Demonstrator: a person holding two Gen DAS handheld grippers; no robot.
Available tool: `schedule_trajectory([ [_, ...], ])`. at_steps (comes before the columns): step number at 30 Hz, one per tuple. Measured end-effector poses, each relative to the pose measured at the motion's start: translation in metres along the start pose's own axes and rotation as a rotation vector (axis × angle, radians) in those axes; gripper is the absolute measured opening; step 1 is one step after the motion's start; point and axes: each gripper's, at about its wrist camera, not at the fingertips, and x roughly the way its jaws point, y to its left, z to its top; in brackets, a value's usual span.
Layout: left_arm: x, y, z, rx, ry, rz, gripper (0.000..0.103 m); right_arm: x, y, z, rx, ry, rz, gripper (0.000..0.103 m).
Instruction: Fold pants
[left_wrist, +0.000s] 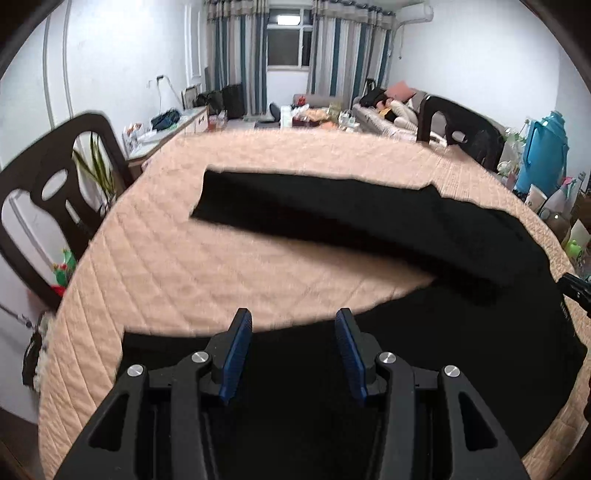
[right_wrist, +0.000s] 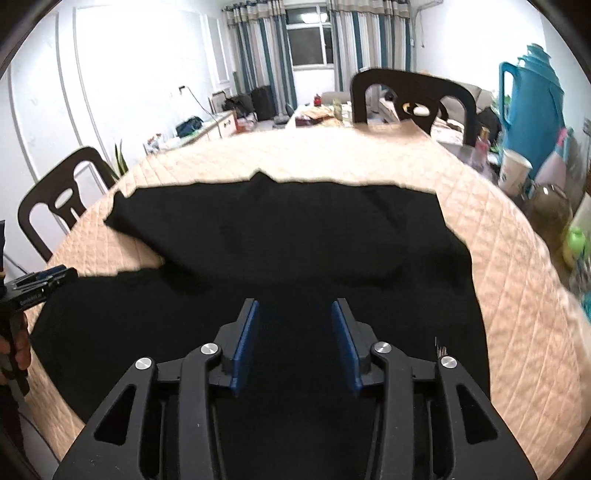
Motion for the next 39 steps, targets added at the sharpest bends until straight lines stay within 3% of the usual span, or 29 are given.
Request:
schedule_trajectory([
  [3, -0.001, -0.004, 0.022, 0.016, -0.035, -0.025, 0.051, 0.004, 0.0, 0.02, -0.012, -0.02, 0.011, 0.042],
  [7, 0.011, -0.011, 0.052, 0.051, -0.058, -0.056, 0.062, 0.022, -0.004, 0.045, -0.027, -0.015, 0.025, 0.042],
  [10, 0.035, -0.016, 0.08, 0.075, -0.032, -0.101, 0.069, 0.046, -0.011, 0.067, -0.023, 0.011, 0.048, 0.042],
  [17, 0.122, -0.024, 0.131, 0.106, 0.069, -0.04, 0.069, 0.122, -0.025, 0.109, -0.038, 0.123, -0.004, 0.042],
  [23, 0.185, -0.03, 0.137, 0.11, 0.178, -0.006, 0.069, 0.17, -0.035, 0.121, -0.017, 0.223, -0.035, 0.042],
  [26, 0.191, -0.036, 0.134, 0.139, 0.15, 0.007, 0.078, 0.184, -0.034, 0.12, -0.047, 0.241, -0.07, 0.045],
  [28, 0.19, -0.037, 0.131, 0.148, 0.135, 0.005, 0.078, 0.188, -0.039, 0.122, -0.037, 0.23, -0.066, 0.045],
  [30, 0.188, -0.038, 0.13, 0.151, 0.135, -0.011, 0.066, 0.188, -0.039, 0.122, -0.025, 0.229, -0.071, 0.043],
  [31, 0.186, -0.04, 0.129, 0.155, 0.135, -0.034, 0.054, 0.188, -0.036, 0.123, -0.032, 0.227, -0.076, 0.04],
  [33, 0.182, -0.052, 0.129, 0.192, 0.127, -0.033, 0.03, 0.187, -0.034, 0.124, -0.031, 0.218, -0.075, 0.013],
  [34, 0.181, -0.058, 0.128, 0.208, 0.127, -0.034, 0.005, 0.187, -0.033, 0.124, -0.03, 0.218, -0.071, 0.01],
  [37, 0.177, -0.07, 0.124, 0.234, 0.119, 0.021, 0.004, 0.187, -0.029, 0.125, -0.03, 0.215, -0.074, 0.007],
  [39, 0.169, -0.067, 0.125, 0.196, 0.113, 0.002, 0.004, 0.176, -0.027, 0.125, -0.007, 0.193, -0.057, 0.006],
])
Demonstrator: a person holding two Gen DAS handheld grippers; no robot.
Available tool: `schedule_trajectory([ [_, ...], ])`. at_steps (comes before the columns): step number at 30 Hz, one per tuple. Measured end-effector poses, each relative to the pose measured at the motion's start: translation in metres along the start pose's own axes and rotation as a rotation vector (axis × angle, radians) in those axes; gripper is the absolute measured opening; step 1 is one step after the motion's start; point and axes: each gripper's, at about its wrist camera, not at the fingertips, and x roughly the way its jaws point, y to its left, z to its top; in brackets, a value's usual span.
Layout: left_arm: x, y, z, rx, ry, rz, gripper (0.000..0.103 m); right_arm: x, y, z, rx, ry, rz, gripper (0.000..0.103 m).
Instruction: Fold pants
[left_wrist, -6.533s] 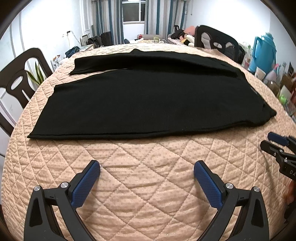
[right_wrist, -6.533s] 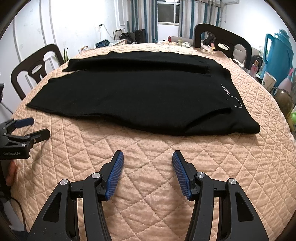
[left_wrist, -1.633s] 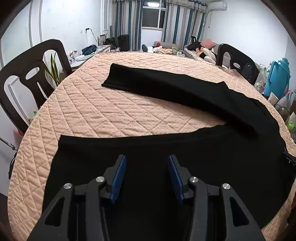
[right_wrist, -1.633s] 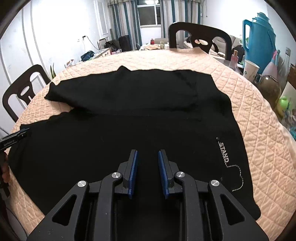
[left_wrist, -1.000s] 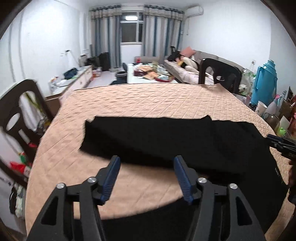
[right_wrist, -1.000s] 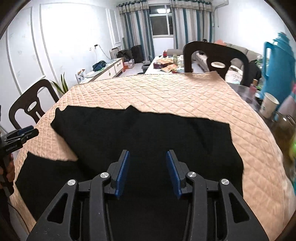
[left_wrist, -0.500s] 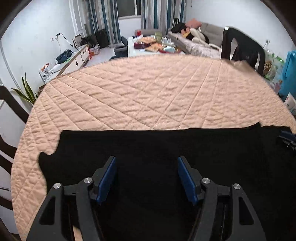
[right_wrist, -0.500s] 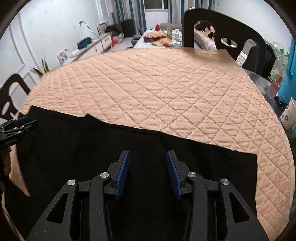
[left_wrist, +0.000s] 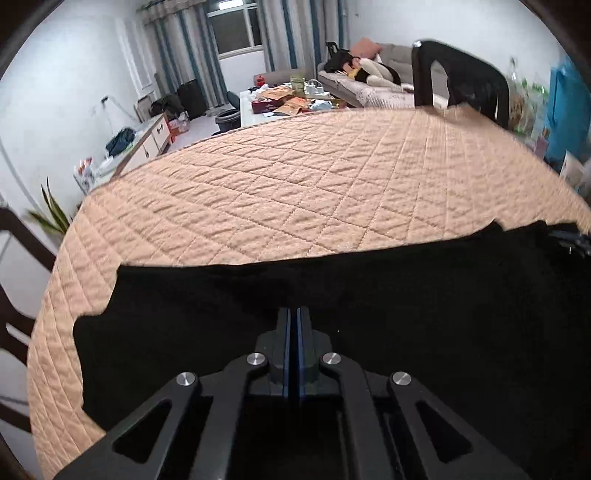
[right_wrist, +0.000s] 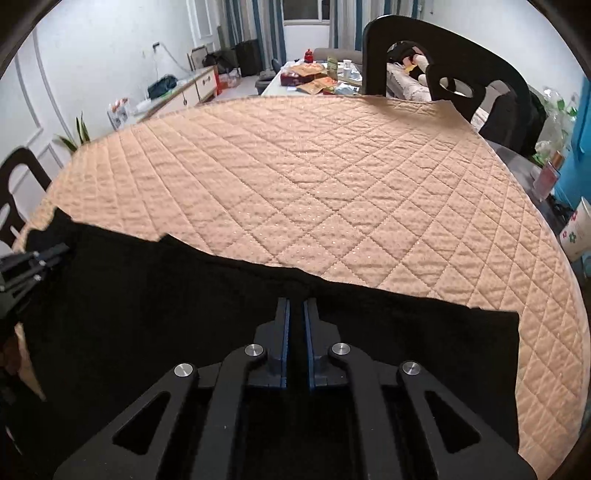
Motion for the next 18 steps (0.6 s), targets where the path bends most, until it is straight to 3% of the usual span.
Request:
schedule_trajectory([
  [5, -0.059, 0.017, -0.018, -0.055, -0.104, -0.057, 0.004, -0.06, 0.004, -0.018, 0.0, -0.127, 0.061, 0.005],
  [11, -0.14, 0.022, -0.073, -0.067, -0.226, -0.104, 0.004, -0.142, 0.007, -0.084, -0.011, -0.271, 0.118, 0.005],
  [15, -0.173, 0.02, -0.124, -0.071, -0.249, -0.139, 0.004, -0.18, 0.008, -0.14, 0.007, -0.31, 0.157, 0.006],
  [18, -0.182, 0.012, -0.158, -0.084, -0.221, -0.169, 0.004, -0.188, 0.012, -0.179, 0.058, -0.293, 0.177, 0.006],
])
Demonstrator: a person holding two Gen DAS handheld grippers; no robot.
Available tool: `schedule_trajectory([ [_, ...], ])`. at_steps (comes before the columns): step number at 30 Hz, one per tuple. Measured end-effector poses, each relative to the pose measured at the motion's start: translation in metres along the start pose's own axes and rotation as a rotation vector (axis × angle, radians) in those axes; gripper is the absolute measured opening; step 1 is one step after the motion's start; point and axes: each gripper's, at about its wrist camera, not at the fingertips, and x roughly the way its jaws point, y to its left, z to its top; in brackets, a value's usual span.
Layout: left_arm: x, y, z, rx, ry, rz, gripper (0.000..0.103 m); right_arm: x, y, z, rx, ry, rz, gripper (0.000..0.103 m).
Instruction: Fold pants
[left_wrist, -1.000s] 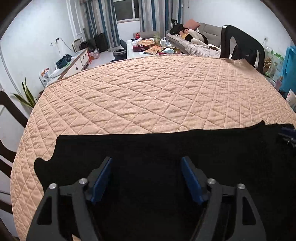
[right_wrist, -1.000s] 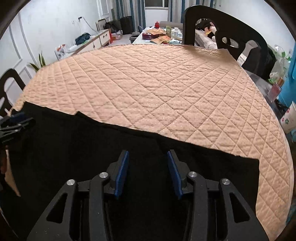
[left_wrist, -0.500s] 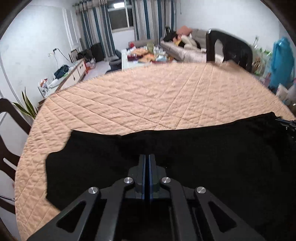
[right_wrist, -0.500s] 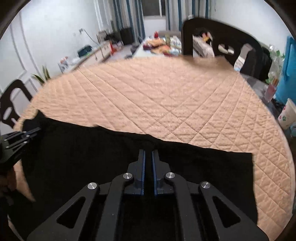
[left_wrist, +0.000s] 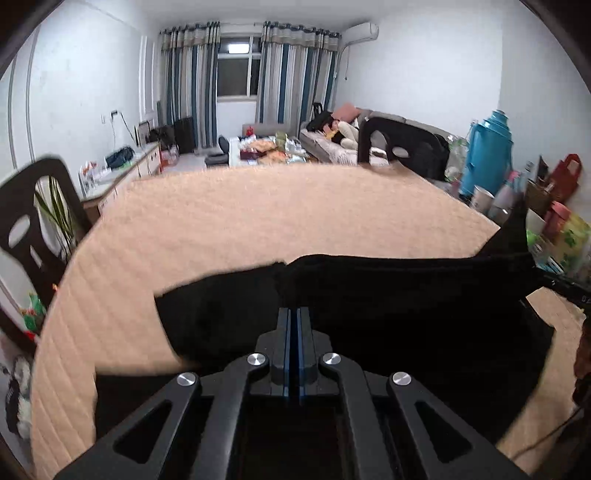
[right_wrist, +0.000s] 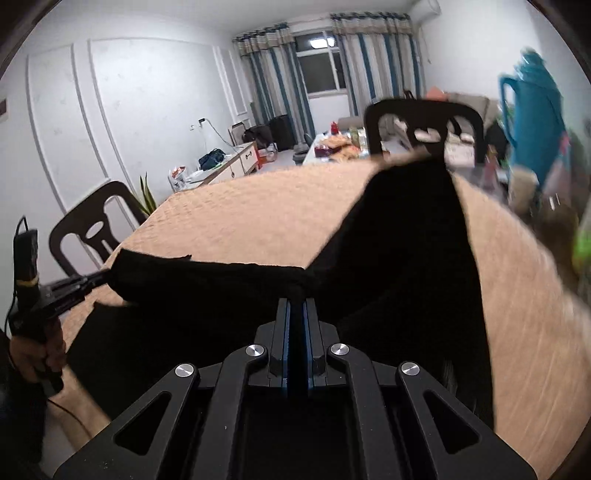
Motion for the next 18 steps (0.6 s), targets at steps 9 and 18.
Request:
schedule_trajectory([
  [9, -0.009, -0.003, -0.063, -0.05, 0.131, -0.048, 0.004, 0.001, -0.02, -0.076, 0.194, 0.158, 0.037, 0.009],
  [18, -0.021, -0.002, -0.034, -0.066, 0.047, -0.017, 0.039, -0.019, -0.036, -0.085, 0.25, 0.145, 0.061, 0.042],
])
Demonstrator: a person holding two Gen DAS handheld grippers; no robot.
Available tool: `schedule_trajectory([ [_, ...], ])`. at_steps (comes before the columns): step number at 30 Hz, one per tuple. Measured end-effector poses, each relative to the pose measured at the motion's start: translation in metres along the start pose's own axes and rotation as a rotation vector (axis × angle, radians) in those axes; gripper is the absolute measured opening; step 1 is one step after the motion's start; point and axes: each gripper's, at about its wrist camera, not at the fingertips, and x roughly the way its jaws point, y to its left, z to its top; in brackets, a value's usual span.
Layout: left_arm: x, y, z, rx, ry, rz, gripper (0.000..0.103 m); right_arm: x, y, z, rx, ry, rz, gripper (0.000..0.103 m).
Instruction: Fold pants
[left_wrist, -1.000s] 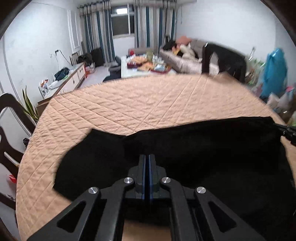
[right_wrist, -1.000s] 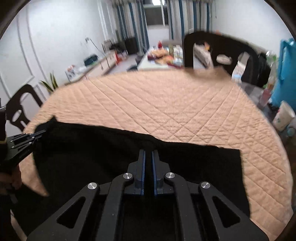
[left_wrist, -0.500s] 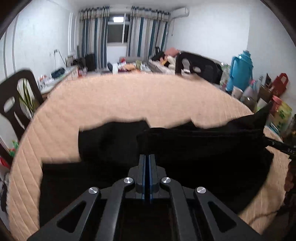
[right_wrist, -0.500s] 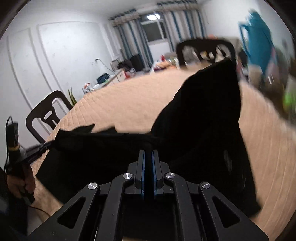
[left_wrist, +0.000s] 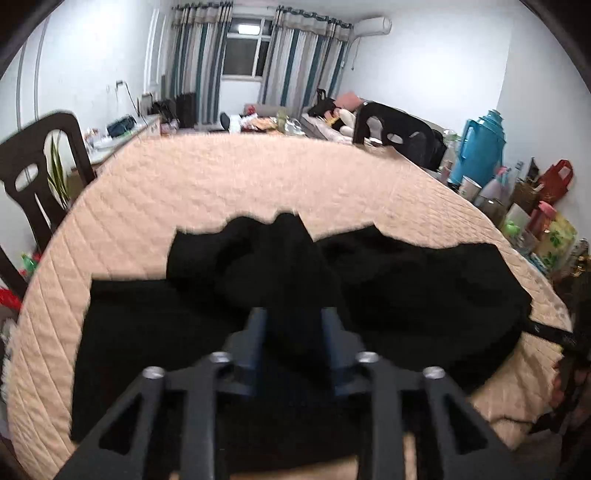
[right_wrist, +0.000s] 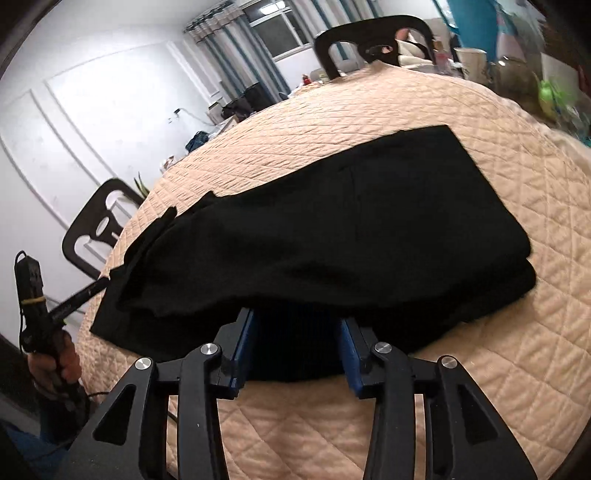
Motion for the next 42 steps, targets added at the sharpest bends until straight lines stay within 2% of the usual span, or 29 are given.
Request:
schedule_trajectory([
  [3, 0.018, -0.01, 0.015, 0.056, -0.001, 0.022, 0.041, -0.005, -0.013, -0.002, 0.054, -0.027, -0.021, 0.042],
  [6, 0.047, -0.017, 0.029, 0.078, 0.033, 0.03, 0.042, -0.01, -0.025, -0.001, 0.114, -0.057, -0.046, 0.042],
  [12, 0.095, -0.021, 0.044, 0.081, 0.107, 0.074, 0.042, -0.014, -0.045, 0.001, 0.201, -0.096, -0.068, 0.042],
  [19, 0.107, -0.025, 0.048, 0.093, 0.127, 0.085, 0.042, -0.02, -0.051, 0.0, 0.232, -0.123, -0.024, 0.042],
  [25, 0.121, -0.028, 0.052, 0.118, 0.151, 0.133, 0.041, -0.028, -0.064, -0.003, 0.285, -0.162, 0.023, 0.042],
  [28, 0.122, -0.032, 0.054, 0.137, 0.15, 0.144, 0.013, -0.027, -0.063, -0.001, 0.282, -0.168, 0.009, 0.042],
  [31, 0.114, -0.025, 0.053, 0.1, 0.133, 0.135, 0.007, -0.026, -0.062, 0.0, 0.298, -0.172, 0.012, 0.042],
  [34, 0.09, -0.006, 0.046, 0.032, 0.073, 0.134, 0.006, -0.025, -0.065, 0.001, 0.317, -0.177, 0.02, 0.042],
  [38, 0.037, 0.025, 0.031, -0.083, -0.041, 0.139, 0.005, -0.024, -0.066, 0.003, 0.319, -0.187, 0.008, 0.042],
  [42, -0.027, 0.061, 0.001, -0.211, -0.151, 0.18, 0.005, -0.025, -0.07, 0.004, 0.328, -0.197, 0.002, 0.042],
])
